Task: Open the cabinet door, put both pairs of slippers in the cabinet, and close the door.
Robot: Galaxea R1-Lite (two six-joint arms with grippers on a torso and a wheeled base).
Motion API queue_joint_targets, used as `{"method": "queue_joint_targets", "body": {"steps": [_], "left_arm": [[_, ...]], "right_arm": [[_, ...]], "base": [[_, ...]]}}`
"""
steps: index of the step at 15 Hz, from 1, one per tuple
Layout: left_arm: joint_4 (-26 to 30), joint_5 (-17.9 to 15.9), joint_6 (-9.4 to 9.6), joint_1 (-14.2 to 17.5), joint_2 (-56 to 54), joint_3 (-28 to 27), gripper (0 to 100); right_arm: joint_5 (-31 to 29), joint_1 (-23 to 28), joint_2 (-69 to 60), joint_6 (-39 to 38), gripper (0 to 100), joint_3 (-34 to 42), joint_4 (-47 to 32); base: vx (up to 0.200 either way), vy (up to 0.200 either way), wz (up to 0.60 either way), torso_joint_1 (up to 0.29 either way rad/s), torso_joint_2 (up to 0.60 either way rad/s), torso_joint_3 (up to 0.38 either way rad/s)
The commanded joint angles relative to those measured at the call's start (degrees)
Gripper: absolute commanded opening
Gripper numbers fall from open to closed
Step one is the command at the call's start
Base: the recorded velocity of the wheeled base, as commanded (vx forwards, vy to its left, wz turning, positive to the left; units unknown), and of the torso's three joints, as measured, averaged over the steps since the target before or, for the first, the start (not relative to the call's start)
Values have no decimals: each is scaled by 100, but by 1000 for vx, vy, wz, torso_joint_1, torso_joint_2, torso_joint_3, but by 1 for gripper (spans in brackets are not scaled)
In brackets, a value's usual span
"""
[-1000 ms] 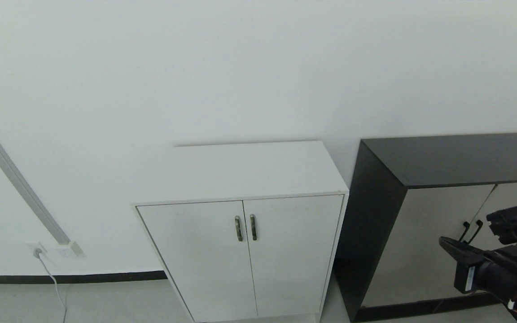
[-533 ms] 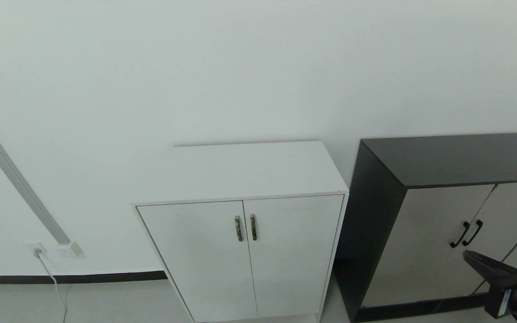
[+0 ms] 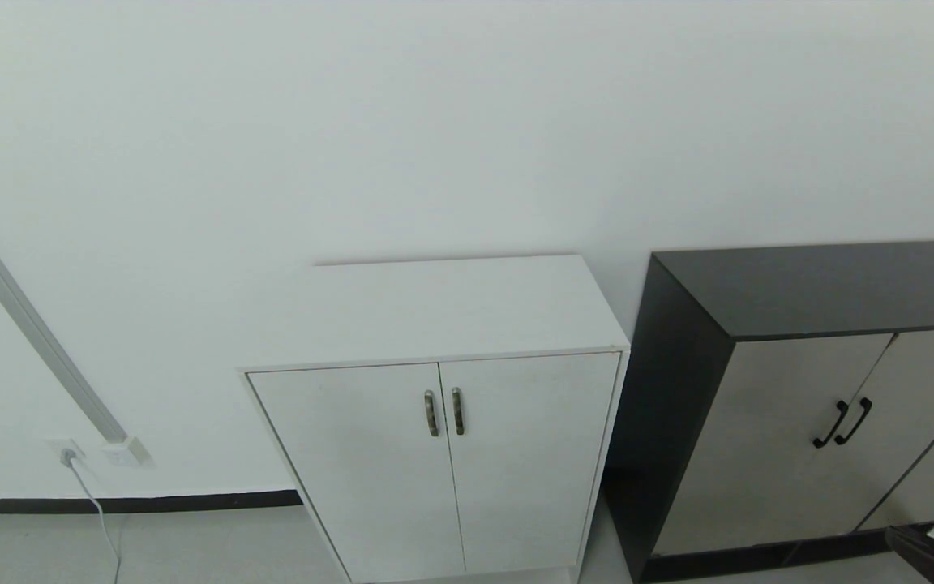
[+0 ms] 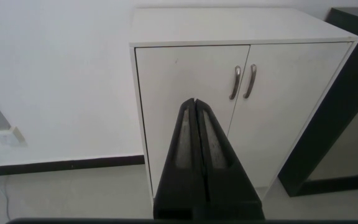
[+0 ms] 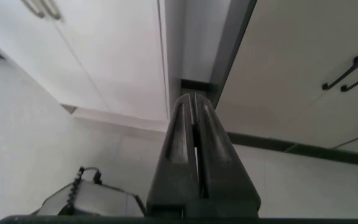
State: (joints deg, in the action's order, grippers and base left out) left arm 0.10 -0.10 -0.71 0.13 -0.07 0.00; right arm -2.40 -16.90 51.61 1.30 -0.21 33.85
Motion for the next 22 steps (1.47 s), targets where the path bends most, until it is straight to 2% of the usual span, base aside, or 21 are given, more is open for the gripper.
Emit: {"method": "queue_joint_targets", "body": {"steps": [1, 6, 9, 18, 19, 22], "left_arm": [[-1, 1, 0, 4, 7, 0, 0], [-10, 10, -8, 4, 7, 0, 0], [-1, 10, -8, 4, 7, 0, 0], [-10, 10, -35, 4, 7, 0, 0], [-10, 10, -35, 4, 7, 0, 0], [-1, 10, -35, 4, 7, 0, 0]], "right_arm": [[47, -7, -934, 1, 0, 21, -590], [504, -51, -2569, 10, 0, -14, -2726], [513, -112, -3114, 28, 0, 3, -3139], [574, -402, -3351, 195, 0, 12, -3412], [530, -226, -3307, 195, 0, 12, -3412], [530, 863, -3500, 212, 0, 12, -3403]], "base": [[0, 0, 0, 0, 0, 0], [0, 0, 0, 0, 0, 0], [0, 0, 0, 0, 0, 0], [0, 0, 0, 0, 0, 0], [0, 0, 0, 0, 0, 0], [0, 0, 0, 0, 0, 0]]}}
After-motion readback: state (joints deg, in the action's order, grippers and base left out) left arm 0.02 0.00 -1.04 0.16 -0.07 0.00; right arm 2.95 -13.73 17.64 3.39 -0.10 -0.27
